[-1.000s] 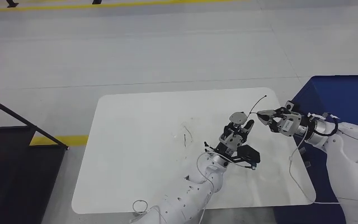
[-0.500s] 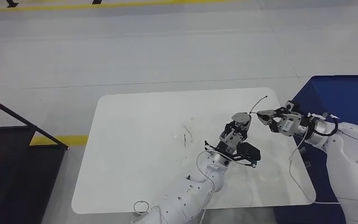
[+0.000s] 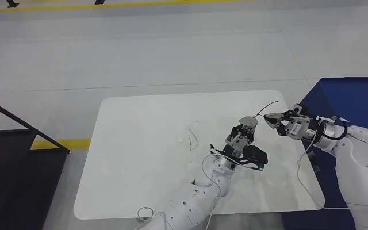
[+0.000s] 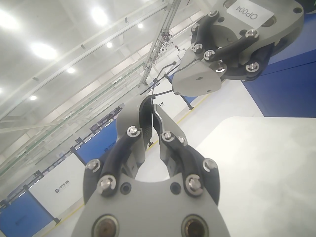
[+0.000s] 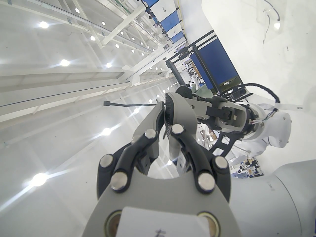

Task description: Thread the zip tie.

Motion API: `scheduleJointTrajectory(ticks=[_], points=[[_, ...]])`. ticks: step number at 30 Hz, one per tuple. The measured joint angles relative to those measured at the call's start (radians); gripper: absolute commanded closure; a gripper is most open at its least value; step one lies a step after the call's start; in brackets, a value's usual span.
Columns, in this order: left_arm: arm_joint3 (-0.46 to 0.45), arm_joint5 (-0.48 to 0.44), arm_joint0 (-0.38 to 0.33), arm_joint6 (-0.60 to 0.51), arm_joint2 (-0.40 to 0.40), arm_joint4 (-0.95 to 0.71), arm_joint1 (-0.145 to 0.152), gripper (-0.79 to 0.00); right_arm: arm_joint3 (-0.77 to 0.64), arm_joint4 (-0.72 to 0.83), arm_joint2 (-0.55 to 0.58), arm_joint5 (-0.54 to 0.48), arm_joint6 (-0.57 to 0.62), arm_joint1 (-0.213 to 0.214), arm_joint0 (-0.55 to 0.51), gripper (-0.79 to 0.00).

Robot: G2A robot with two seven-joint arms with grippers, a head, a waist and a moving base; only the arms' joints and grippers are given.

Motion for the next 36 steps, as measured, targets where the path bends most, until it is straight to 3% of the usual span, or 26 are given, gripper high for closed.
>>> scheduleJointTrajectory(ticks=[26,27,28,29,30,36], points=[[-0.019,-0.146,0.030,0.048,-0.027,0.046,0.014,0.000,0.029,0.163,0.046,-0.075,-0.124,0.004,0.053,0.000],[-0.021,-0.147,0.031,0.051,-0.028,0.050,0.015,-0.077,0.027,0.161,0.041,-0.075,-0.124,0.004,0.053,0.000],[-0.024,-0.147,0.033,0.053,-0.030,0.055,0.017,-0.237,0.024,0.160,0.035,-0.076,-0.124,0.005,0.051,0.000],[-0.027,-0.147,0.035,0.054,-0.031,0.057,0.017,-0.557,0.023,0.160,0.032,-0.077,-0.124,0.005,0.049,0.000],[-0.029,-0.148,0.037,0.055,-0.032,0.058,0.018,-0.785,0.022,0.161,0.030,-0.078,-0.125,0.005,0.047,0.000],[-0.038,-0.162,0.051,0.041,-0.050,0.014,0.018,-0.785,0.039,0.168,0.030,-0.074,-0.125,0.010,0.053,0.000]])
